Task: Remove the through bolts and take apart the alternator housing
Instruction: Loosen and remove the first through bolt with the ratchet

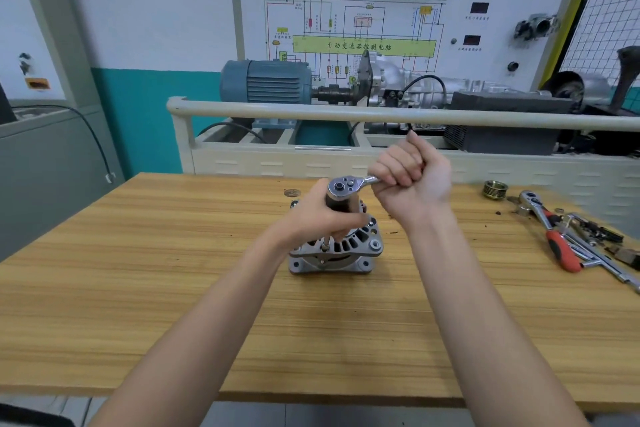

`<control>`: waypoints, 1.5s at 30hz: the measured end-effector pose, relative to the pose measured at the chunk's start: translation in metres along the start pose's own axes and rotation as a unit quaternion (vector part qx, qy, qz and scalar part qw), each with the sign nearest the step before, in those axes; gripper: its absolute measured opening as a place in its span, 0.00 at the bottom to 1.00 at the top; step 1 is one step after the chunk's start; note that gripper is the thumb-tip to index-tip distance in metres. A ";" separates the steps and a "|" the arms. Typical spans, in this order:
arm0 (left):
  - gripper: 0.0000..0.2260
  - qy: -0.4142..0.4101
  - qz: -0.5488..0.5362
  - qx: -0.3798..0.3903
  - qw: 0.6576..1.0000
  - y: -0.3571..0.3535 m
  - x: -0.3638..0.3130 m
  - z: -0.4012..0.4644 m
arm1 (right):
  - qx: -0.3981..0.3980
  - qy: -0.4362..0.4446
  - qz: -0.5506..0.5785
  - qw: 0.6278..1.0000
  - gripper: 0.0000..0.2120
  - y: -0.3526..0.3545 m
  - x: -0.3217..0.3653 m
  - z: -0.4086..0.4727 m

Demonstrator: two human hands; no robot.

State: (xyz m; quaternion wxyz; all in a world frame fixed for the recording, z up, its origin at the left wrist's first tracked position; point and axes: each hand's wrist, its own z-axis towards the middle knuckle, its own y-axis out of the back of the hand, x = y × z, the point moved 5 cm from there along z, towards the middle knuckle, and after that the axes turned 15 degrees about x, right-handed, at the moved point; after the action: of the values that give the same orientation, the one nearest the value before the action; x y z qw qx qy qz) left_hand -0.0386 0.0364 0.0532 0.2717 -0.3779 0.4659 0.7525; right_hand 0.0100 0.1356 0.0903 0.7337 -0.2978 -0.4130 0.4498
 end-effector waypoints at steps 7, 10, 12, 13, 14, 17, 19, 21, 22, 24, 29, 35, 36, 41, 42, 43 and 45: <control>0.15 -0.021 -0.047 -0.123 0.991 -0.006 0.005 0.003 | -0.014 0.022 0.030 0.999 0.21 0.004 -0.002 0.004; 0.18 -0.045 -0.062 -0.226 0.971 -0.004 0.008 0.002 | -0.028 0.153 0.009 0.988 0.24 0.006 -0.006 -0.025; 0.22 -0.053 -0.062 -0.263 0.961 -0.007 0.007 0.002 | -0.019 0.210 -0.009 0.977 0.24 0.003 -0.012 -0.043; 0.22 -0.052 -0.061 -0.265 0.961 -0.008 0.007 0.002 | -0.012 0.225 -0.016 0.974 0.24 0.002 -0.013 -0.048; 0.22 -0.044 -0.058 -0.256 0.964 -0.008 0.007 0.002 | -0.006 0.229 -0.025 0.973 0.25 0.000 -0.012 -0.049; 0.19 -0.001 -0.031 -0.130 0.991 -0.003 0.005 0.002 | -0.005 0.165 -0.038 0.986 0.25 0.001 -0.005 -0.033; 0.17 0.001 -0.026 -0.019 0.999 0.001 -0.001 0.000 | 0.001 0.072 -0.020 0.997 0.23 0.001 -0.002 -0.014; 0.15 0.001 -0.037 0.037 0.999 0.004 -0.005 -0.001 | 0.018 -0.015 0.002 1.000 0.22 -0.001 -0.003 0.004; 0.15 0.004 -0.039 0.041 0.998 0.004 -0.005 0.000 | 0.022 -0.044 0.009 0.999 0.22 -0.002 -0.003 0.011; 0.17 0.006 -0.056 0.012 0.998 0.001 -0.003 0.002 | 0.022 -0.070 0.020 0.997 0.22 -0.002 -0.005 0.019; 0.14 -0.020 -0.076 -0.159 0.984 0.000 0.006 0.000 | -0.011 0.085 0.014 0.996 0.24 0.003 -0.007 -0.003; 0.22 -0.022 -0.078 -0.230 0.970 -0.005 0.010 0.000 | -0.001 0.226 -0.042 0.973 0.21 -0.001 -0.015 -0.046; 0.21 -0.012 -0.076 -0.209 0.975 -0.004 0.011 0.000 | 0.001 0.211 -0.049 0.976 0.21 -0.002 -0.012 -0.043; 0.14 0.003 -0.036 -0.003 0.999 0.003 0.000 -0.003 | 0.029 0.001 -0.008 1.000 0.22 -0.001 -0.005 0.001; 0.14 0.006 -0.035 0.020 0.999 0.003 -0.002 -0.002 | 0.034 -0.032 0.000 0.999 0.21 -0.002 -0.005 0.008; 0.15 0.009 -0.041 0.029 0.999 0.002 -0.002 -0.001 | 0.035 -0.053 0.008 0.998 0.21 -0.001 -0.005 0.014; 0.16 0.014 -0.055 0.010 0.998 -0.001 0.000 0.002 | 0.030 -0.064 0.025 0.997 0.21 0.000 -0.004 0.018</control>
State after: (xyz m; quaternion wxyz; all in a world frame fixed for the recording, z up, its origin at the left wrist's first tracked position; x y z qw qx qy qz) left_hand -0.0383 0.0390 0.0536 0.3102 -0.4105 0.4557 0.7264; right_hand -0.0068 0.1334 0.0975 0.7031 -0.2569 -0.4378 0.4980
